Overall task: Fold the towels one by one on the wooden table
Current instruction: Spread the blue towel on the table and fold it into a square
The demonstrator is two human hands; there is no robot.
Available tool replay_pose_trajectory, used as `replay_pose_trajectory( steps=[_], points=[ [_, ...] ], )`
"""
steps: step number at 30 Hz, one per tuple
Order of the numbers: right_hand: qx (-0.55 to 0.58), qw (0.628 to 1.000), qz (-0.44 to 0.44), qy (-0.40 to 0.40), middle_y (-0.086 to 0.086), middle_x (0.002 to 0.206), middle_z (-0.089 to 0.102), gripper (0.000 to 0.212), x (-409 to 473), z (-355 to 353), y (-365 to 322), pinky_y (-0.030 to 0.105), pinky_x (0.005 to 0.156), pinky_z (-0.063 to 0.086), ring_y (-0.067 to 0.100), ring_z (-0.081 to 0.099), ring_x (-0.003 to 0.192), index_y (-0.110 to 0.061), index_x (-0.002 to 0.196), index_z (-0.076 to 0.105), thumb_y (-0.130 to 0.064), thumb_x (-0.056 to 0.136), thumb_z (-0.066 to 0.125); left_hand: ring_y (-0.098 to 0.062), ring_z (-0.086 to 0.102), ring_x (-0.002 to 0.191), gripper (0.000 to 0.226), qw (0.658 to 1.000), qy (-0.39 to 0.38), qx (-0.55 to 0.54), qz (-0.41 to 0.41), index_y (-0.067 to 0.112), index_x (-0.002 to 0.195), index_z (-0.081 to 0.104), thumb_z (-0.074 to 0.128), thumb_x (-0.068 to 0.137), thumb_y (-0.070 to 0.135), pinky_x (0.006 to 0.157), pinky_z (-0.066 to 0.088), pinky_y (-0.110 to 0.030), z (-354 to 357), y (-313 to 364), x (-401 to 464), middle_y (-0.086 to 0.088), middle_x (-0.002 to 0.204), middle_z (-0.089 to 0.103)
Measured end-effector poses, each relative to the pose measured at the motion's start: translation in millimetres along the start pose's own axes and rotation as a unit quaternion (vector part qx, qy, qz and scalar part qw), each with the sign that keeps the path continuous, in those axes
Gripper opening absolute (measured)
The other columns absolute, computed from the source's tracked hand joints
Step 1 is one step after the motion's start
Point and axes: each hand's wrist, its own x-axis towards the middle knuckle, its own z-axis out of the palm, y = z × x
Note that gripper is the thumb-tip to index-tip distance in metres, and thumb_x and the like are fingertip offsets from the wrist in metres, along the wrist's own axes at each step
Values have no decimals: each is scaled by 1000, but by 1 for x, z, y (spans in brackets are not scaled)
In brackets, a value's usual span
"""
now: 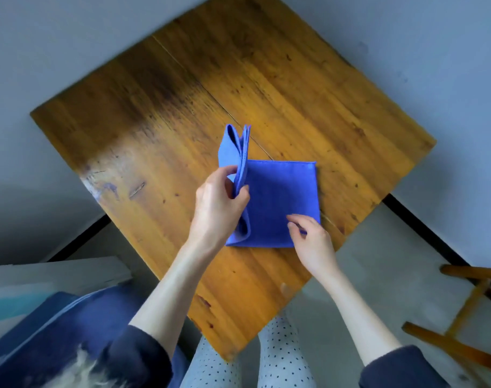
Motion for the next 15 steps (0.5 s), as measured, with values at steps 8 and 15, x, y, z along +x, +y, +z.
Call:
replay_pose_trajectory(
  steps=[8, 15],
  points=[
    [246, 956, 160, -9, 5, 106, 65, 23, 12, -27, 28, 27, 73, 56, 13, 63, 93, -16, 106, 62, -12, 98, 41, -23, 56, 99, 37, 995, -99, 32, 5, 16, 126, 51, 54, 89, 18, 84, 41, -29, 98, 23, -9, -7, 109, 61],
    [322, 921, 217, -27, 9, 94, 67, 25, 16, -37, 38, 26, 68, 57, 16, 67, 78, -18, 95, 63, -14, 98, 39, -27, 53, 97, 46, 979, -184, 83, 24, 10, 134, 43, 55, 90, 16, 83, 40, -32, 138, 4, -13, -10, 111, 53]
  ],
)
